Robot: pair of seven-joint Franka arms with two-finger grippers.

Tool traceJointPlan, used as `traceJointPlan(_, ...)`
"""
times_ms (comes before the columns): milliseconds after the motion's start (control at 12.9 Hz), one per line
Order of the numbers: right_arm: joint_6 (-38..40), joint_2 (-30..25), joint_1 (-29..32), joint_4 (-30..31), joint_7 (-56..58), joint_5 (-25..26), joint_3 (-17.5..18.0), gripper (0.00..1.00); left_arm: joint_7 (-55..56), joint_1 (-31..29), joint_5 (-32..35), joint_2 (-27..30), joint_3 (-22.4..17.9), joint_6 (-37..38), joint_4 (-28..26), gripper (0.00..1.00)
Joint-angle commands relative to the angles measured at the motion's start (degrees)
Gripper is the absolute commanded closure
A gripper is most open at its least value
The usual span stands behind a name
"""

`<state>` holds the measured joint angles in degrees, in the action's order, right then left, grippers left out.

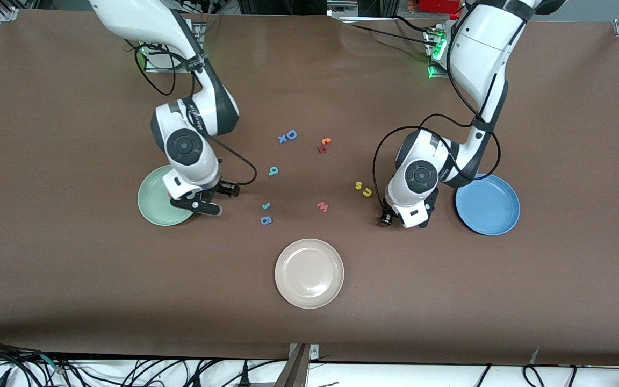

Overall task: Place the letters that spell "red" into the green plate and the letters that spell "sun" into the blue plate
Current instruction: 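Grasp the teal r with the right gripper while the left grasps the u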

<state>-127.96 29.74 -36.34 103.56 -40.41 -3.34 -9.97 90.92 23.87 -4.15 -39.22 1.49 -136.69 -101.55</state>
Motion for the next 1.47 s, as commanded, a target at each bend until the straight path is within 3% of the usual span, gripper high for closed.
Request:
traceJointPlan(0, 0.69, 6.63, 0.05, -8.88, -6.06, -5.52, 1.18, 0.41, -0.39, 0.65, -0.95, -1.39, -0.52, -0.24, 1.18, 0.25)
traceJointPlan(309, -0.27, 11.56, 0.05, -14.25, -12.58, -10.46, 2.41, 0.42, -0.74, 0.48, -0.34, -1.65, -0.52, -0.51, 0.65, 0.30)
traceJointPlan(850, -6.16, 14.82, -1.45, -14.44, -17.25, -10.02, 3.82, 0.46, -4.86, -0.31, 0.90, -2.09, -0.79, -0.51, 0.56, 0.31)
traceJointPlan(1159, -6.25, 15.35, -2.06, -14.44, -17.25, -9.76, 3.73, 0.51, -5.31, -0.32, 0.90, -2.09, -0.79, -0.51, 0.48, 0.55)
traceJointPlan(1391, -6.34, 15.78, -2.15, -14.27, -17.25, -9.76, 3.65, 0.55, -4.79, -0.32, 0.90, -1.83, -0.79, -0.42, 0.48, 0.61)
